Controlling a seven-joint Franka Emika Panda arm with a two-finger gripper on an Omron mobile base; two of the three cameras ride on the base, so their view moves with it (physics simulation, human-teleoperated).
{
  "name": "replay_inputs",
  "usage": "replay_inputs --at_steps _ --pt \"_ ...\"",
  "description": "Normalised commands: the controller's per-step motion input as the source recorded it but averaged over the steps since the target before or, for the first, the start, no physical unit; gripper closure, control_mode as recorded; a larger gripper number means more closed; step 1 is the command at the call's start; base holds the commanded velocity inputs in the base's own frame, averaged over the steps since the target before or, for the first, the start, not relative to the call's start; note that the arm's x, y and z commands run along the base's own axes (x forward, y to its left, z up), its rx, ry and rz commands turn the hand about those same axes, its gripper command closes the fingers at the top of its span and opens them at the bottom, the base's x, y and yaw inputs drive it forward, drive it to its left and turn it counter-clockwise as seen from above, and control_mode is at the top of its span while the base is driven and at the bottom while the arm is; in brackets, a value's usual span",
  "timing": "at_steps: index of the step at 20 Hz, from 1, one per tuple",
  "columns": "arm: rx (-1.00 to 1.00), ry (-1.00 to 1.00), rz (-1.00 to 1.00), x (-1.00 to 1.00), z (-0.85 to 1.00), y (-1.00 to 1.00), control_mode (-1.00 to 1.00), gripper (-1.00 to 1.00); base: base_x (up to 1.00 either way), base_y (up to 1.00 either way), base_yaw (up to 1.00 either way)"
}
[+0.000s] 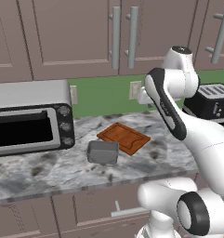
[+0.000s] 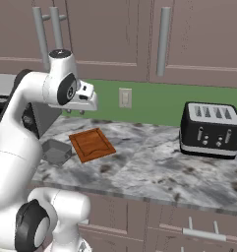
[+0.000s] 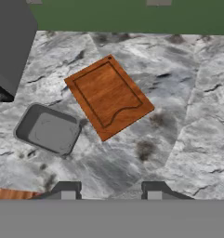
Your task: Pick the pan from the cabinet and place it on the stove. Then turn on the stove burner for the pan.
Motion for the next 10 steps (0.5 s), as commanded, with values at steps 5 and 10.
replay_inputs --at_steps 5,10 --pt "0.00 -0.04 -0.01 -0.08 0.00 0.00 -1.00 -1.00 0.00 0.00 0.00" --pt "-0.01 -0.42 -0.01 -0.43 0.19 0.07 -1.00 -1.00 0.00 0.00 0.00"
